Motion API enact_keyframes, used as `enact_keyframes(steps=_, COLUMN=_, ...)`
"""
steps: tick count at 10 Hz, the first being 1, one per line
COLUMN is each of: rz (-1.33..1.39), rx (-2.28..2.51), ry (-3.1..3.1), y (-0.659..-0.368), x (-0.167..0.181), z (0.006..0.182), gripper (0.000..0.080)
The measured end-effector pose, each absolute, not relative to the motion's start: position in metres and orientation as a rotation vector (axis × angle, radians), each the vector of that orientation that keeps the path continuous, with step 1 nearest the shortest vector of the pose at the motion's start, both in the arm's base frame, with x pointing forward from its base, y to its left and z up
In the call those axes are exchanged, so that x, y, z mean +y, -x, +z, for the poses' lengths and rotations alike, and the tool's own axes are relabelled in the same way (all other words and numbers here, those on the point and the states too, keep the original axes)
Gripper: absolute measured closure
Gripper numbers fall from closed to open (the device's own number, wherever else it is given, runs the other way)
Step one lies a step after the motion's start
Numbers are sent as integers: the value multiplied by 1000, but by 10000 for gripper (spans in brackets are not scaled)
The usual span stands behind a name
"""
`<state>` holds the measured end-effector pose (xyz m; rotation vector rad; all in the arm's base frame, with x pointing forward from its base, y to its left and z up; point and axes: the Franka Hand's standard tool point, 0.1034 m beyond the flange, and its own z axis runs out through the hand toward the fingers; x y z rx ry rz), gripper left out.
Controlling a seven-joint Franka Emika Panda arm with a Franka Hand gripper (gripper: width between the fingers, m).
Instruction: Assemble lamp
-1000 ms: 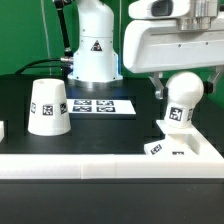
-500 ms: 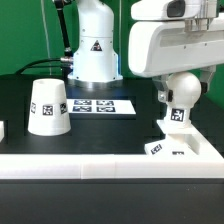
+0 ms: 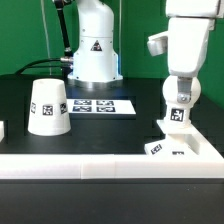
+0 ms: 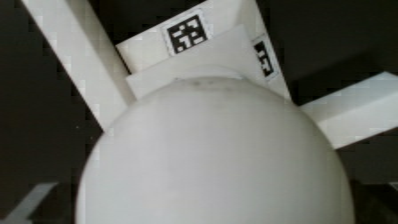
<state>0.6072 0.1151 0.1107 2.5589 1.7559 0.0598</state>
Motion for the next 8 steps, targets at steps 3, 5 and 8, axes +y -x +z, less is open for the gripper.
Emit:
enact_keyframes(steps=3, rz=40, rx=1935, ry=-2403, y=-606, x=117, z=109, gripper=101)
enact_keyframes(steps=5, rz=32, rx=2077, ry=-2274, y=-606, x=115, z=110, gripper=101)
enact_keyframes(steps=8, rz=31, rx=2071, ry=-2279, y=-606, x=113, z=109, gripper=125)
